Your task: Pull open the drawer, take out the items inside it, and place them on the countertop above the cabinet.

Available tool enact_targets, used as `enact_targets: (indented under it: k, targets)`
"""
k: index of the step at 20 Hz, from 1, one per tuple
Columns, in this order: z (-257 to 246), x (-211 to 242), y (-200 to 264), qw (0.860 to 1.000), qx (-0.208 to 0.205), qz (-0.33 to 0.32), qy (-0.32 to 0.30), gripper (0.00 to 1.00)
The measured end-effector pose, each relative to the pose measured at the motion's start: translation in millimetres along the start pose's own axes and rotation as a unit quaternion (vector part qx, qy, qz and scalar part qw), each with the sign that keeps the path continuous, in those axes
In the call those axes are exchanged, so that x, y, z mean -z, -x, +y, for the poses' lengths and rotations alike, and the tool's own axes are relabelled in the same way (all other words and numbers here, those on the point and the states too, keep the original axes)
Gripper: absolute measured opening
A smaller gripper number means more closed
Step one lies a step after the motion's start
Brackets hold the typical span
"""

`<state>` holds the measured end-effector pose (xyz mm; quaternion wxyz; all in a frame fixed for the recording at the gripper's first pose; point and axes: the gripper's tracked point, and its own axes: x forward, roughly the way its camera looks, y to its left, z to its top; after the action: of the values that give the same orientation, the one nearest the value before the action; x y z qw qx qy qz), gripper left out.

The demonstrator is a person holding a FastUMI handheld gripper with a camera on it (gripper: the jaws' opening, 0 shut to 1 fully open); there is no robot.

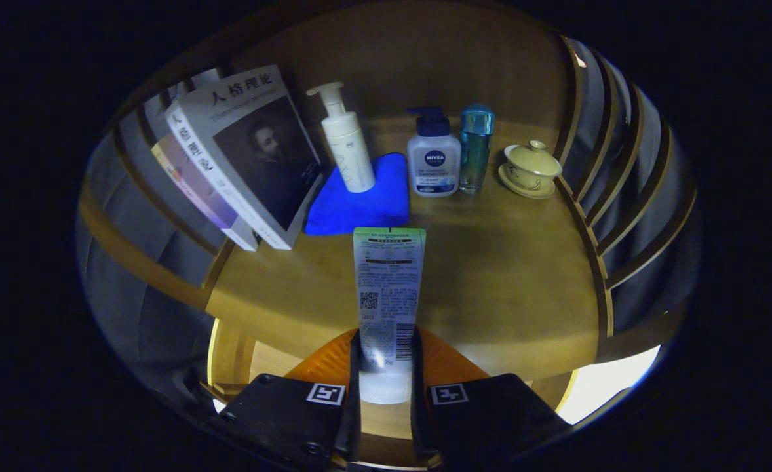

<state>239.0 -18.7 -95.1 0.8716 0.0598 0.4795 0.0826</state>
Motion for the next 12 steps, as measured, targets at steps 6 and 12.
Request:
enact_targets:
  k: [6, 12]
  targets:
    - [-11.3, -2.1, -30.7, 0.999, 0.018, 0.031, -0.026, 0.34]
    - [-17.3, -1.5, -42.3, 0.997, 0.035, 0.035, -0.052, 0.43]
